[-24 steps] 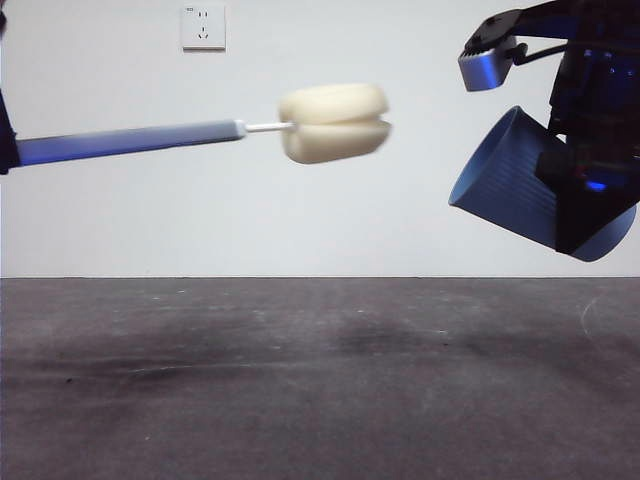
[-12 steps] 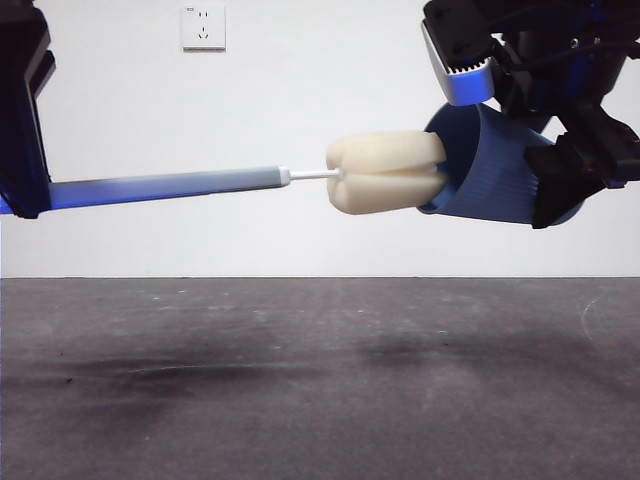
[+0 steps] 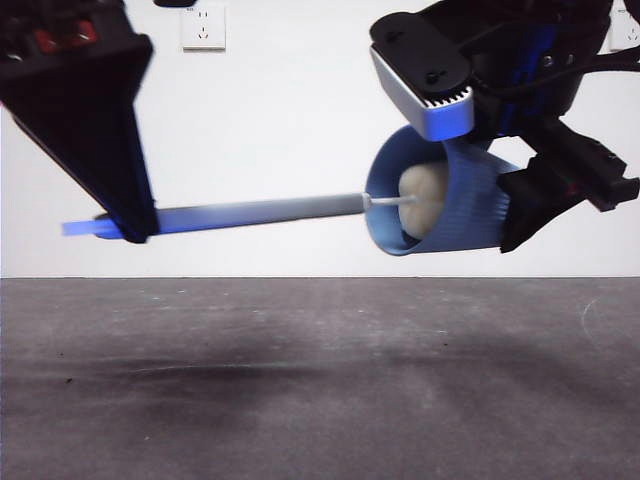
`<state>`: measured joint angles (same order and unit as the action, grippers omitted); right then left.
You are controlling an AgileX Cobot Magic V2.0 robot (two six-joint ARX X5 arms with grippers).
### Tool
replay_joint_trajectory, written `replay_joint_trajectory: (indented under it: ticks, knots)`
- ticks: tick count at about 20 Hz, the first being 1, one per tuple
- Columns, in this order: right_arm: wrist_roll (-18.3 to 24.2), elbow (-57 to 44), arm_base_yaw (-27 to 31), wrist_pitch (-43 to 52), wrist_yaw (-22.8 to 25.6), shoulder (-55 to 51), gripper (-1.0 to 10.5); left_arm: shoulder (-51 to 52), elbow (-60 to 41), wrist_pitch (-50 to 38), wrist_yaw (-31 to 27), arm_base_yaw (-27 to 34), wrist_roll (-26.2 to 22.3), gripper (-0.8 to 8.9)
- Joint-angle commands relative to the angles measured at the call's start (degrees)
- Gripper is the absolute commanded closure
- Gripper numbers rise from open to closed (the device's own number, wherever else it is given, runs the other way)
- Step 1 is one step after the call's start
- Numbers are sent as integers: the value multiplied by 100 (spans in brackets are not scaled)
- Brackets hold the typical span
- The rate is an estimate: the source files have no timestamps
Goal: Pick up the cup brush,pick up the cup,insert the brush into the cup,clean the cup,put the cup brush back,put the cup back to the fixed position on the table
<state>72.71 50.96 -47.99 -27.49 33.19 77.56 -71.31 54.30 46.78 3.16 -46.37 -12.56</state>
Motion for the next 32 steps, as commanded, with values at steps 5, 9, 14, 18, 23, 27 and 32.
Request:
replay_joint_trajectory:
  ticks: [5, 9, 14, 18, 23, 27, 32]
  knots:
    - [-136, 17, -208, -2, 83, 57, 964, -68, -57, -35, 81, 37, 404, 822]
    - [-170, 17, -199, -2, 170, 57, 964, 7, -57, 625, -328, 70, 457, 822]
    - [-328, 17, -192, -2, 168, 57, 964, 555, -57, 1528, -616, 76, 533, 822]
    - [-328, 17, -192, 2, 155, 57, 964, 922, -57, 1821, -610, 76, 553, 822]
    - [-330, 17, -195, 2, 146, 57, 964, 896, -57, 1287, -278, 70, 540, 822]
    - [-330, 17, -201, 2, 129, 57, 964, 551, -57, 769, -111, 33, 538, 822]
    - [-343, 17, -205, 2, 127, 57, 964, -39, -57, 168, 157, -42, 638, 822]
